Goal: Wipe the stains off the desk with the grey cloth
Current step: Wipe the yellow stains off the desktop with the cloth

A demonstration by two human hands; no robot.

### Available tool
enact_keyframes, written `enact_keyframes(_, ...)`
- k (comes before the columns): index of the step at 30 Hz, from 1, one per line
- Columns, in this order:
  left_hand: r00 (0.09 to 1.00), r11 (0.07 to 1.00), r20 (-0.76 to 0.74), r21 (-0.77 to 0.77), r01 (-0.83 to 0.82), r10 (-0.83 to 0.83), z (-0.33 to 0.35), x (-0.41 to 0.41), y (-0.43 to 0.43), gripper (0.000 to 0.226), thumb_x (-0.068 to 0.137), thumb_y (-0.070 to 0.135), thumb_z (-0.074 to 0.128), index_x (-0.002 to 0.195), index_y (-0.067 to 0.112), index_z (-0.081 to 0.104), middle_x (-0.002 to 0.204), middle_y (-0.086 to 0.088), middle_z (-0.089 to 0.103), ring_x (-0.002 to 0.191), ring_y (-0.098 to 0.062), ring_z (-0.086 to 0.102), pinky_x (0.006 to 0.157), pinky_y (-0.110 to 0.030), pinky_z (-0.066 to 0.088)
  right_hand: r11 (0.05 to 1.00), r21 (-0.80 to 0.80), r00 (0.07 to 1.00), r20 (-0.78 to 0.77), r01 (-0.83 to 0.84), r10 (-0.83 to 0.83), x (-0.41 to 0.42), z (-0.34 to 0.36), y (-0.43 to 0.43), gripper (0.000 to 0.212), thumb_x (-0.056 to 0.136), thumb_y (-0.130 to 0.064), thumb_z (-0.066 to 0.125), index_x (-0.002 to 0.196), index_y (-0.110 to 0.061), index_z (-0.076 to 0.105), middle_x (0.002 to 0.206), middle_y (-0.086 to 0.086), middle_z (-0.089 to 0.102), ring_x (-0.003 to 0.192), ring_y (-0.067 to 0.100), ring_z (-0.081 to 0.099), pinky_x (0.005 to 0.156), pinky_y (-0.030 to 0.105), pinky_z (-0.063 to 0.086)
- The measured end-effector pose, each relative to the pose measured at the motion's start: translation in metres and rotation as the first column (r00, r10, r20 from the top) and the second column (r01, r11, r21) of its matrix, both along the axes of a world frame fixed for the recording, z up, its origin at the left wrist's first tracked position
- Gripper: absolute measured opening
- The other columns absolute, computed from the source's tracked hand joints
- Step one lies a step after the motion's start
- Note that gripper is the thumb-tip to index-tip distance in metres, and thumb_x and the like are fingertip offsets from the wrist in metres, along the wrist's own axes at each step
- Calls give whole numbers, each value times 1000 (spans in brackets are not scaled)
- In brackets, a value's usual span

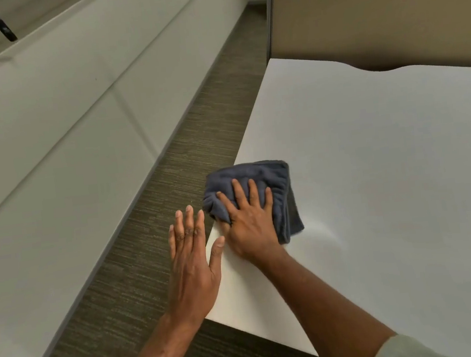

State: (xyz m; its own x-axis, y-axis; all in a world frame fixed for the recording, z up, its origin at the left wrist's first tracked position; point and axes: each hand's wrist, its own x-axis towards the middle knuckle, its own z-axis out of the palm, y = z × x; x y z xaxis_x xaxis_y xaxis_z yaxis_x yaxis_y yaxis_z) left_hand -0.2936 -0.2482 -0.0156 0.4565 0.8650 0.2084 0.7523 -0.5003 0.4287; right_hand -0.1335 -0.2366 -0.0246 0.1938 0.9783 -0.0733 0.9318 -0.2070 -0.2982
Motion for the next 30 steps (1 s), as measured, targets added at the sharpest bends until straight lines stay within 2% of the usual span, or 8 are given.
enact_keyframes(3, 999, 1000, 51, 15, -16, 15, 2, 3, -1, 69, 106, 54, 24, 163, 16, 13, 173, -4, 7, 160, -16, -5, 130, -34, -5, 998, 38, 998, -44, -50, 52, -14, -4, -34, 61, 105, -58, 20, 161, -38, 4, 170, 1, -13, 153, 28, -26, 121, 57, -18)
enact_keyframes(6, 998, 1000, 58, 4, -21, 21, 4, 6, -3, 72, 106, 56, 21, 162, 12, 17, 173, -6, 10, 161, -16, -4, 130, -33, -4, 997, 72, 996, -90, -11, 18, -23, -10, -82, 61, 106, -53, 25, 160, -41, -1, 168, -6, -19, 151, 20, -32, 121, 51, -21)
enact_keyframes(11, 1000, 1000, -12, -10, 3, -3, 5, 16, -8, 71, 106, 55, 21, 163, 13, 16, 173, -5, 4, 160, -18, -7, 130, -36, -6, 975, 37, 975, 45, 218, -220, 12, -18, -157, 68, 100, -54, 34, 161, -40, 8, 171, -1, -4, 157, 27, -11, 124, 56, -2)
enact_keyframes(13, 1000, 1000, -30, -20, 5, -6, 5, 20, -9, 72, 105, 56, 19, 163, 14, 14, 173, -4, 1, 160, -16, -9, 130, -35, -7, 946, 40, 945, 49, 322, -324, 39, -13, -165, 68, 97, -55, 29, 161, -36, 15, 171, 3, 4, 158, 29, -4, 124, 56, 1)
enact_keyframes(17, 1000, 999, -28, -45, 1, -2, 3, 28, -7, 73, 104, 57, 18, 163, 15, 14, 173, -3, 0, 160, -15, -12, 130, -36, -7, 908, 8, 908, 2, 419, -419, 72, -8, -130, 70, 96, -61, 9, 161, -37, -1, 171, 5, -8, 156, 30, -17, 124, 55, -13)
enact_keyframes(20, 999, 998, -46, -54, 22, -25, 0, 33, -9, 74, 103, 58, 16, 163, 15, 14, 173, -3, 0, 159, -15, -12, 130, -39, -5, 901, 1, 901, -12, 435, -435, 84, -9, -88, 67, 102, -60, 14, 161, -36, -5, 170, 6, -13, 154, 33, -21, 122, 58, -16)
enact_keyframes(25, 999, 999, -30, -23, 27, -27, 1, 33, -11, 76, 104, 62, 13, 163, 14, 15, 173, -3, 2, 160, -15, -10, 129, -31, -10, 935, -9, 935, -21, 354, -354, 91, -7, -36, 66, 102, -60, 18, 161, -36, -1, 171, 7, -13, 154, 35, -21, 120, 59, -20)
enact_keyframes(30, 999, 1000, -31, 0, 12, -12, 5, 20, -16, 74, 105, 61, 16, 164, 15, 15, 173, -4, 4, 160, -16, -7, 129, -32, -9, 976, -39, 977, -5, 213, -213, 73, -3, -4, 63, 103, -60, 15, 160, -37, -1, 170, 7, -13, 154, 37, -22, 119, 63, -17)
